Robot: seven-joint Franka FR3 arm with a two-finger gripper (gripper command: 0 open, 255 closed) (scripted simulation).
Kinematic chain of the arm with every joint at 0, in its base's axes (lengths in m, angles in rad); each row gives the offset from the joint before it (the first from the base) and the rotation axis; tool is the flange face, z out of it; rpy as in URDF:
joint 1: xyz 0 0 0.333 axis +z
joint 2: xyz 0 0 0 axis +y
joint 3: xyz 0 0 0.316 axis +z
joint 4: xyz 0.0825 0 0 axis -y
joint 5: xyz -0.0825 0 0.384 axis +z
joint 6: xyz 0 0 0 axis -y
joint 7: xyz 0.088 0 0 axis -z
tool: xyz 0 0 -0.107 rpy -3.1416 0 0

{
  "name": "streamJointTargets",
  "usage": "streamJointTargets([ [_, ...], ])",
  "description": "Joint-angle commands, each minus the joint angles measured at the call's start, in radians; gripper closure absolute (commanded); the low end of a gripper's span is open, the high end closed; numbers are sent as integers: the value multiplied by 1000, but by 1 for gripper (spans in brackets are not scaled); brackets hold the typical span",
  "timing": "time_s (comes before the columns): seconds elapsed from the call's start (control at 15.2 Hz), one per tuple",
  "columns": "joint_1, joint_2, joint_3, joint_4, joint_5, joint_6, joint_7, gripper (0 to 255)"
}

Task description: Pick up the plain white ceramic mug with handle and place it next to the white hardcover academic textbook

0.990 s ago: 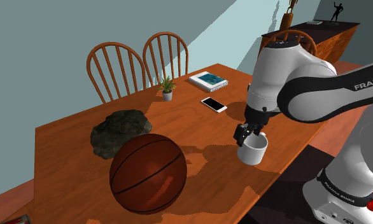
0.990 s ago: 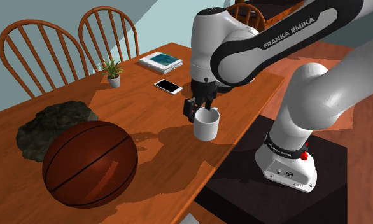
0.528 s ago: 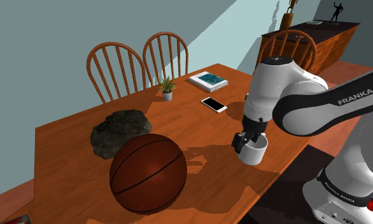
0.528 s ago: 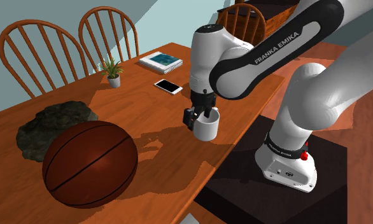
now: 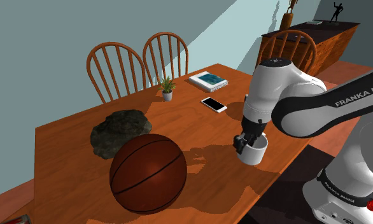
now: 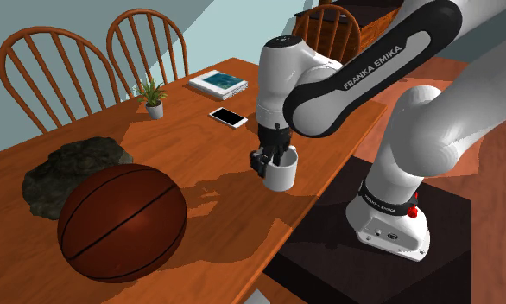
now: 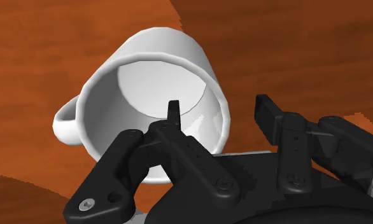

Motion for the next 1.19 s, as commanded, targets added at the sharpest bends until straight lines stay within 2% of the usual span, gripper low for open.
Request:
streamJointTargets([
  [0.0, 0, 0, 0, 0, 0, 0, 0, 255],
  [0.53, 0, 0, 0, 0, 0, 0, 0, 255],
  [1.12, 0, -127, -28, 60, -19, -186, -1, 255],
])
